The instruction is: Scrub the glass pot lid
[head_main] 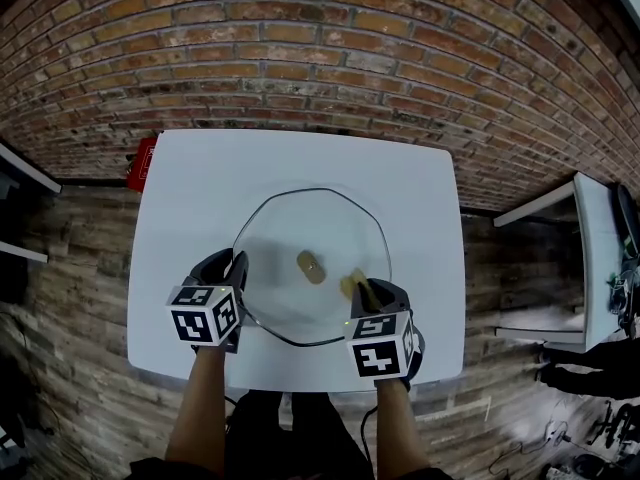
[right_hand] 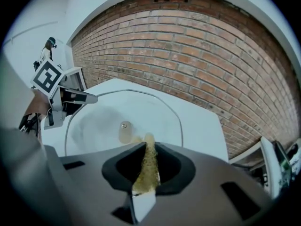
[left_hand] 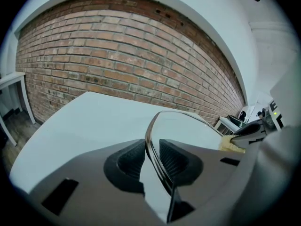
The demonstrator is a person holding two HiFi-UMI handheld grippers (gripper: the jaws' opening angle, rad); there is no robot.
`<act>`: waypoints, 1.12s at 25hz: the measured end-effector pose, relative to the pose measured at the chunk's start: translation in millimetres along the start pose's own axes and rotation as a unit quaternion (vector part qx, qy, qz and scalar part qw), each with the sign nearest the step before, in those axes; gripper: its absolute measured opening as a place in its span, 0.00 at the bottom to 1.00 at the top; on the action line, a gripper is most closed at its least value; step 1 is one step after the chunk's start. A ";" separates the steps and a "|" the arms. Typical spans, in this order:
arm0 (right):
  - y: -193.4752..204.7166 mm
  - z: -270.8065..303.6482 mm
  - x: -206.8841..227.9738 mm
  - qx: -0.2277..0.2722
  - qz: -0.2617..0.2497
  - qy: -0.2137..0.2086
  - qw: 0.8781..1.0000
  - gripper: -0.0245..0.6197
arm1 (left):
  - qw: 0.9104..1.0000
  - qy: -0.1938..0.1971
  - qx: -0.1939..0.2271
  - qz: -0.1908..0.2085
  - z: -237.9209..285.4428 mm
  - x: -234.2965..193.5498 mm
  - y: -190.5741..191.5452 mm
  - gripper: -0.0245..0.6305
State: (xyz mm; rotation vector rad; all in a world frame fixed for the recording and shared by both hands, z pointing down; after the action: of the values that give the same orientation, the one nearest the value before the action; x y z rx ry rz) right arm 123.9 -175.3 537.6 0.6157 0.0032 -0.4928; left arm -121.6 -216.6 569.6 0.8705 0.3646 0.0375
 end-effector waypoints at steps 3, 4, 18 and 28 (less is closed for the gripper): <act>-3.6 -1.8 -0.4 0.017 0.002 0.003 1.000 0.13 | 1.000 0.001 0.003 0.000 -0.3 -0.2 0.9 0.19; -4.6 -3.0 0.4 0.027 0.007 0.004 1.000 0.13 | 1.000 0.002 0.004 0.001 -0.4 -0.2 1.0 0.19; -31.4 -32.3 10.6 0.127 0.048 0.028 0.990 0.13 | 0.996 -0.013 0.063 0.064 -32.2 -0.3 -43.2 0.19; -63.4 -92.4 14.7 0.219 0.054 0.050 0.973 0.13 | 0.987 0.011 0.118 0.109 -75.7 48.7 -88.6 0.16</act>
State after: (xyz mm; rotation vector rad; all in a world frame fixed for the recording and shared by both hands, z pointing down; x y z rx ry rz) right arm 121.8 -175.3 424.6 1.0675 -0.0439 -0.3576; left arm -111.0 -209.3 443.9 1.1425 0.2973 0.2100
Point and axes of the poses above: the fingertips, and each gripper's own axes: z forward along the fingers, x to its right, y out of its underside, the point moved 3 cm from there along -z, backward along the fingers, and after that the axes turned 1 degree about -y, right-handed, at the moved point
